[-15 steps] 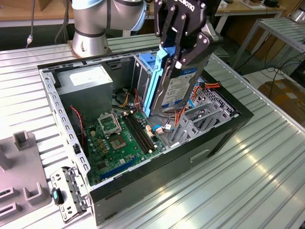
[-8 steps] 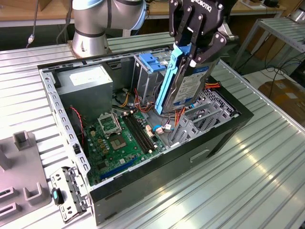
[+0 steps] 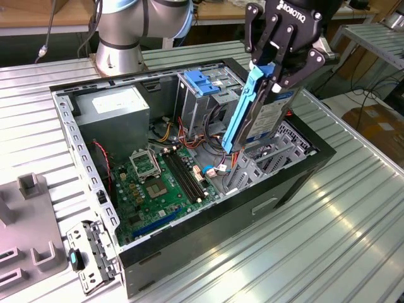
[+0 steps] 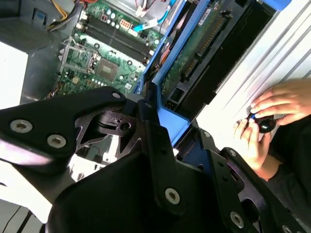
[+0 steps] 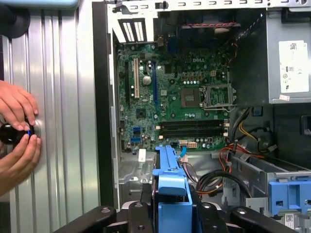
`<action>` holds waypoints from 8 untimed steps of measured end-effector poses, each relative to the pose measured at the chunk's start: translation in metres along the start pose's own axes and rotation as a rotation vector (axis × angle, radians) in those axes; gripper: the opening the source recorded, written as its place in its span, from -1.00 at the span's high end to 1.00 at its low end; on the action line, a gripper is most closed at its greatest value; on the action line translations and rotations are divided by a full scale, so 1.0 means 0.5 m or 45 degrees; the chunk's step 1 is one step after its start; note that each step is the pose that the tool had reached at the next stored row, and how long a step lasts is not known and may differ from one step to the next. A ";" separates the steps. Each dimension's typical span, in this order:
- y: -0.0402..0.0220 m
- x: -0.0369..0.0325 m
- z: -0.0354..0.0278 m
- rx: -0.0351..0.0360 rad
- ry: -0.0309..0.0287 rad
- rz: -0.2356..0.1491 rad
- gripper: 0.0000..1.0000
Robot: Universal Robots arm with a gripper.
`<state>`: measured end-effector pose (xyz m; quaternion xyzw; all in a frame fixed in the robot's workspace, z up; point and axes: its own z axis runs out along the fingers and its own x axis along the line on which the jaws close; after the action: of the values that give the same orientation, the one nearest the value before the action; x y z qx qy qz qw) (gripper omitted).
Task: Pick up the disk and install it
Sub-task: 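Insert the disk into the insertion slot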
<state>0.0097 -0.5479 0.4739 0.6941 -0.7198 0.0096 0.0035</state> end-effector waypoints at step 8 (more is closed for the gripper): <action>-0.019 0.000 0.001 0.0000 0.0002 0.000 0.26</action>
<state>0.0194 -0.5482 0.4736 0.6941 -0.7198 0.0096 0.0036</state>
